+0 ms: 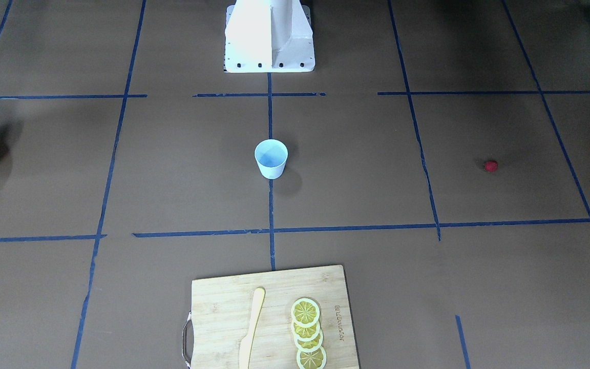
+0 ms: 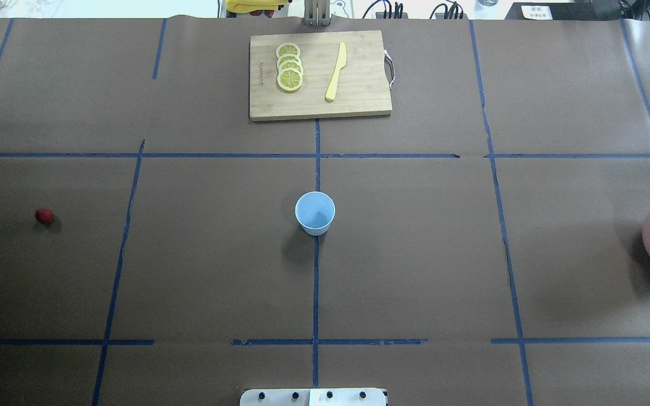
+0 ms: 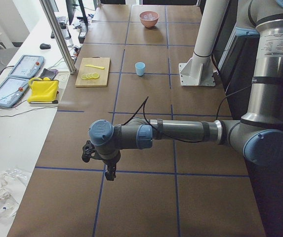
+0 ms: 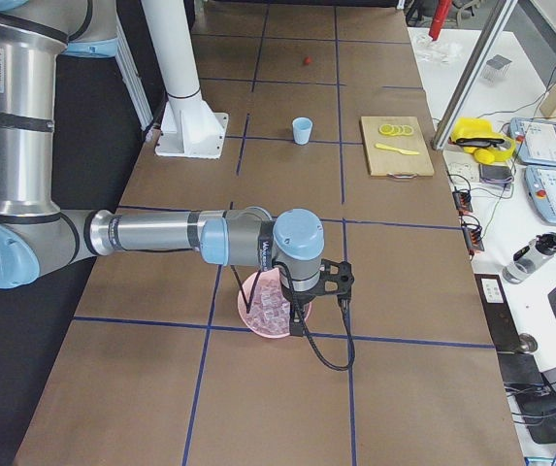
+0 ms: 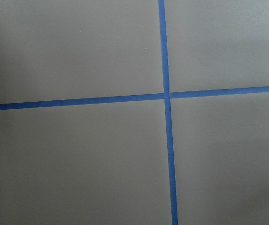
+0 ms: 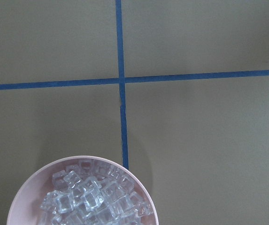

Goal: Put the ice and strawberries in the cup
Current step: 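Grasp an ice cube from the pink bowl with the right gripper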

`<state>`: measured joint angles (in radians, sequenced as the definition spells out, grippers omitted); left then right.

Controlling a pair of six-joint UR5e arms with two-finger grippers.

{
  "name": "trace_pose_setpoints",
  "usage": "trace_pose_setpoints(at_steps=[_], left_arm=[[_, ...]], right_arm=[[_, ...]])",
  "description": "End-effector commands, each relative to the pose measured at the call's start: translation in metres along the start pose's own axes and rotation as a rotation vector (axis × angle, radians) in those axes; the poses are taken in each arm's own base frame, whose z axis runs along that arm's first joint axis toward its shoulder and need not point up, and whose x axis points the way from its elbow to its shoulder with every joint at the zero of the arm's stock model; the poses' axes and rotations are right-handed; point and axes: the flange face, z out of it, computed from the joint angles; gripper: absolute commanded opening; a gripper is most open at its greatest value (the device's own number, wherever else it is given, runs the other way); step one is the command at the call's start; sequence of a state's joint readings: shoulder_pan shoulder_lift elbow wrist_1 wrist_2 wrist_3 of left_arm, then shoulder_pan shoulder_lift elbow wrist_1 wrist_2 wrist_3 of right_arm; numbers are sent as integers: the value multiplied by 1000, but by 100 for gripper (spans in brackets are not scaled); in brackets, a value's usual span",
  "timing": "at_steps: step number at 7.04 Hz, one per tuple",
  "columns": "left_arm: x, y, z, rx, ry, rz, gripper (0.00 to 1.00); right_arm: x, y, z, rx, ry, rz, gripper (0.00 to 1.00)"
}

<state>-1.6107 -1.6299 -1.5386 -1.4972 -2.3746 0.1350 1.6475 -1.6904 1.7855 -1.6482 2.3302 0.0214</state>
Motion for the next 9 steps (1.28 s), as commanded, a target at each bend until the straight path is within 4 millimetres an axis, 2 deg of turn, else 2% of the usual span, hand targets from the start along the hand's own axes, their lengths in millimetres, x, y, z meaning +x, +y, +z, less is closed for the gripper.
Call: trace_pose_setpoints(at_steps=[1, 7, 8, 9], left_arm=[[1, -1, 0, -1, 0, 2, 100], [1, -1, 1, -2, 0, 3, 100], [2, -1, 0, -1, 0, 4, 100], [2, -1, 0, -1, 0, 4, 100]], right_arm=[[0, 0, -1, 1, 0, 1, 100], [-2, -1, -2, 5, 0, 0, 100], [-25, -23, -22, 42, 5, -47, 100], [-27, -24, -18, 35, -1, -46, 100]])
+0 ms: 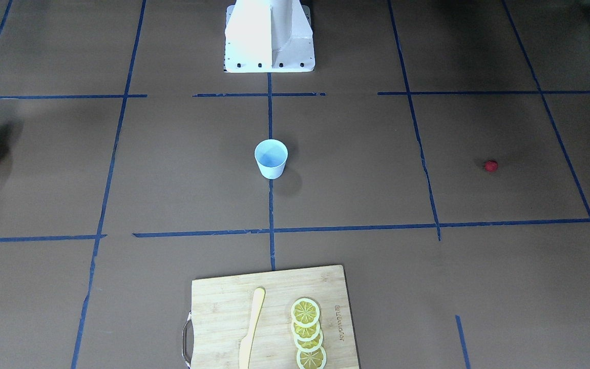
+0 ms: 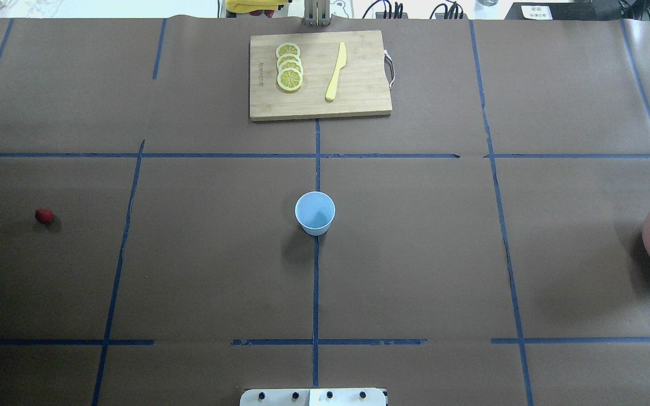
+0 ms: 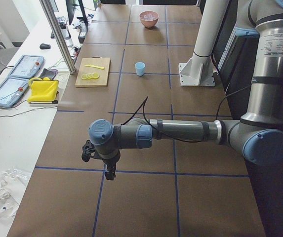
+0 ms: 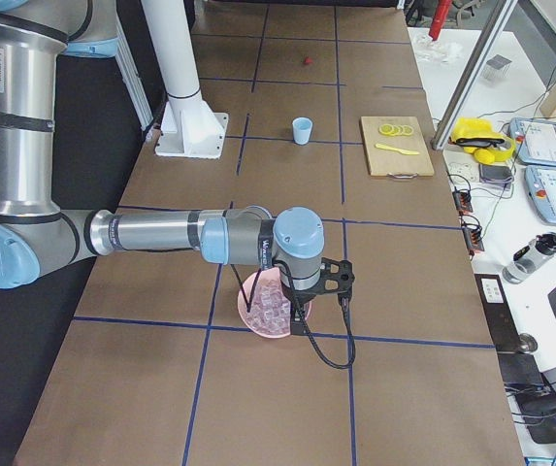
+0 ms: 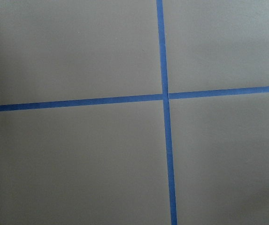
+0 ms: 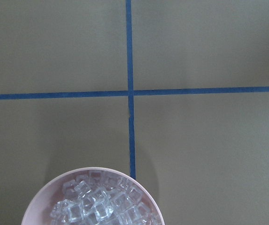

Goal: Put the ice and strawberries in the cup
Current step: 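Grasp an ice cube from the pink bowl with the right gripper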

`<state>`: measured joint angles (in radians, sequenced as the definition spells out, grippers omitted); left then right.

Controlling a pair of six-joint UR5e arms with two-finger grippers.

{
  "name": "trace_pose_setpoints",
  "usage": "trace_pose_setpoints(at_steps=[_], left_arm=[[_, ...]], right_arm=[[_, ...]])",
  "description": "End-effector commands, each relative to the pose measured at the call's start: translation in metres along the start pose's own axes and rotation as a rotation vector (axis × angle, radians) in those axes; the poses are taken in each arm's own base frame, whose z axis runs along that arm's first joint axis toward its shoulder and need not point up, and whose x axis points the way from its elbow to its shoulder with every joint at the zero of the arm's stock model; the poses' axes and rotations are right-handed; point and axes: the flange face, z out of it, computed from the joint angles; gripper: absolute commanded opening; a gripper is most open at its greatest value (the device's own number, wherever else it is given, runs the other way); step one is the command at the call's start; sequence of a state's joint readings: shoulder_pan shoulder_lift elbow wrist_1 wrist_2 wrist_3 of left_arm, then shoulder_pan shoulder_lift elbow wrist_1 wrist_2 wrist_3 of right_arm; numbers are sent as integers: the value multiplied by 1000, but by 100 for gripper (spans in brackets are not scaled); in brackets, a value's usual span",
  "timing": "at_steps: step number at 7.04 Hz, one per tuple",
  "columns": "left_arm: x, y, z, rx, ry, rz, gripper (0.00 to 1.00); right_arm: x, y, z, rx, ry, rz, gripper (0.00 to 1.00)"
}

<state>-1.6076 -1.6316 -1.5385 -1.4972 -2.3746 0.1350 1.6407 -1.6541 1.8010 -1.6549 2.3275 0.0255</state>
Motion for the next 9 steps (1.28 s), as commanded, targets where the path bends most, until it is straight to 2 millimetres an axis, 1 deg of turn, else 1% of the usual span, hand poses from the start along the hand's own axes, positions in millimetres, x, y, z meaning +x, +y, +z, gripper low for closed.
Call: trace_pose_setpoints(at_steps=[1, 3, 4, 5, 6, 7, 8, 9], left_arm=[[0, 0, 0, 0, 0, 2, 100], [0, 0, 0, 1, 0, 3, 100], [0, 0, 0, 1, 0, 3, 100], [0, 0, 0, 1, 0, 3, 100], [0, -2, 1, 5, -1, 10, 100], [0, -2, 1, 10, -1, 16, 100], [-1, -2, 1, 10, -1, 14, 100], [0, -2, 3, 7, -1, 17, 100]], right_arm=[[-5, -1, 4, -7, -9, -4, 100], [-31, -2, 19, -40, -10, -65, 100], [-51, 0, 18, -42, -14, -108, 100], [-63, 15, 30, -73, -6, -150, 100], [-67, 22, 36, -90, -5, -160, 100], [-70, 28, 48, -117, -6, -178, 100], [-68, 39, 58, -115, -5, -250, 100], [-61, 49, 67, -105, 11, -307, 100]])
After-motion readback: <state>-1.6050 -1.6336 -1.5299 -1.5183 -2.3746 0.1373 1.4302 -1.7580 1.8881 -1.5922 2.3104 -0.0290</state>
